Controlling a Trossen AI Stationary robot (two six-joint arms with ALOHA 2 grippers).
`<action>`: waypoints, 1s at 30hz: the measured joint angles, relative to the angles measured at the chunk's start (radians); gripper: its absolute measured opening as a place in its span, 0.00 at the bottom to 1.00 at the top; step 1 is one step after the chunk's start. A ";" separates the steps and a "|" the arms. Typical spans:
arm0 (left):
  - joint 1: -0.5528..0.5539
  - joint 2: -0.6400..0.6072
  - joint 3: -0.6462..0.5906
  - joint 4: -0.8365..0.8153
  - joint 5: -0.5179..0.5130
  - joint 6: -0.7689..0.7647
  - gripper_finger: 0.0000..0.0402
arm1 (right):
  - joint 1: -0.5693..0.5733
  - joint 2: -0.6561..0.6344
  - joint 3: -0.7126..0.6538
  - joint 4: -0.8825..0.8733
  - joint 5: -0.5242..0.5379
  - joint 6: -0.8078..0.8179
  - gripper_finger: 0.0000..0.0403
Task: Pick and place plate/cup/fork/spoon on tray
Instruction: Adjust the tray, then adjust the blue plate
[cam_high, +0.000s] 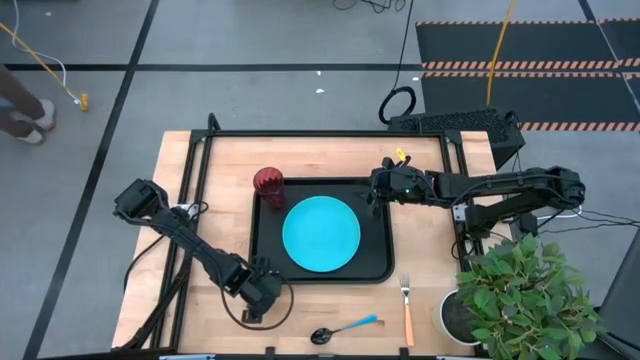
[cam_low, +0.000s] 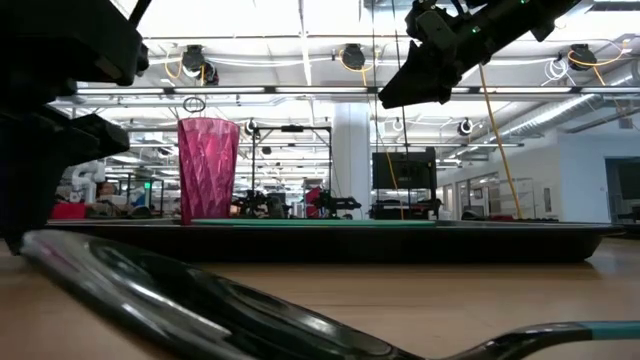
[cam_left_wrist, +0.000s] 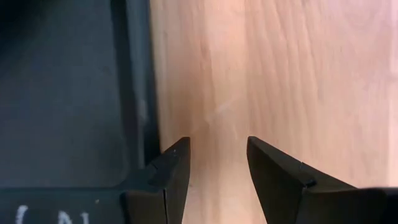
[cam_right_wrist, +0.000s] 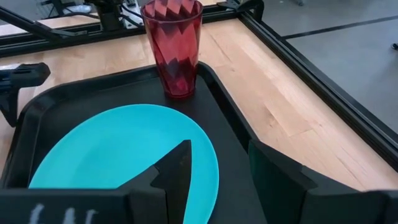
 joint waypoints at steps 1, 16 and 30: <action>-0.001 0.000 0.000 0.000 0.014 -0.009 0.40 | 0.000 0.000 0.000 -0.004 0.000 0.001 0.37; -0.014 -0.306 0.048 -0.215 -0.287 0.091 0.40 | 0.000 -0.001 0.000 0.035 -0.135 0.048 0.37; 0.067 -0.525 -0.140 0.368 -0.750 0.393 0.40 | 0.000 0.016 -0.032 0.298 -0.259 -0.105 0.37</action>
